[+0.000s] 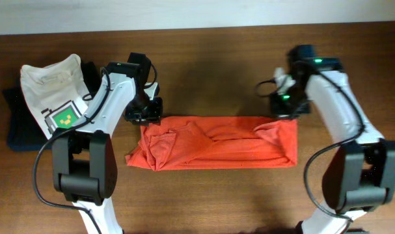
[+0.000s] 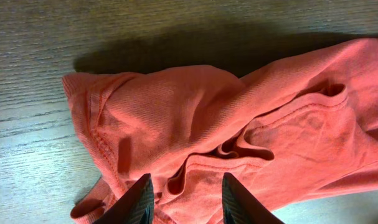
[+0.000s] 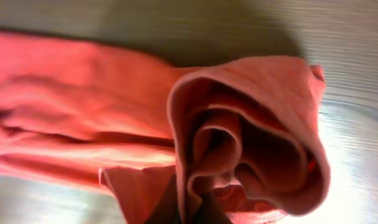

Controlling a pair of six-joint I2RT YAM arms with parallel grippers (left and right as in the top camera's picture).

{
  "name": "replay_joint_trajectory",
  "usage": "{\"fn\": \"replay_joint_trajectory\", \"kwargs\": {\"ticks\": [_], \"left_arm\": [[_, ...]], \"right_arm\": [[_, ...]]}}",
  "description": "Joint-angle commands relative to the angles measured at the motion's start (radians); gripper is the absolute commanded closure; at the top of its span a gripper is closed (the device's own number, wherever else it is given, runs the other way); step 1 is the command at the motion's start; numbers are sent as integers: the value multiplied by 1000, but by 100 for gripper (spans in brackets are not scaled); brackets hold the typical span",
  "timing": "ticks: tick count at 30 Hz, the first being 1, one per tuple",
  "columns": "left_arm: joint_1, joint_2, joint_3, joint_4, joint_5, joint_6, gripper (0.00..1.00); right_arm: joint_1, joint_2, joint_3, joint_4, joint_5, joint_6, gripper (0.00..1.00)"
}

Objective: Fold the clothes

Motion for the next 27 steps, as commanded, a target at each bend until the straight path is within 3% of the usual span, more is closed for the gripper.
{"fn": "replay_joint_trajectory", "kwargs": {"ticks": [1,10,17,20,27], "left_arm": [[2,-26,15,-2,11,-5,65],[2,-26,15,-13,11,-5,64],[2,-26,15,-13,11,-5,64],[2,-26,15,-14,11,-5,64],[2,-26,15,-17,11,-5,64]], "right_arm": [[117,7,6,6,-9,77,96],[281,64,6,5,-9,87,96],[278,64,6,-53,34,7,96],[264,63,6,-63,71,39,96],[197,63,7,-164,75,-235,96]]}}
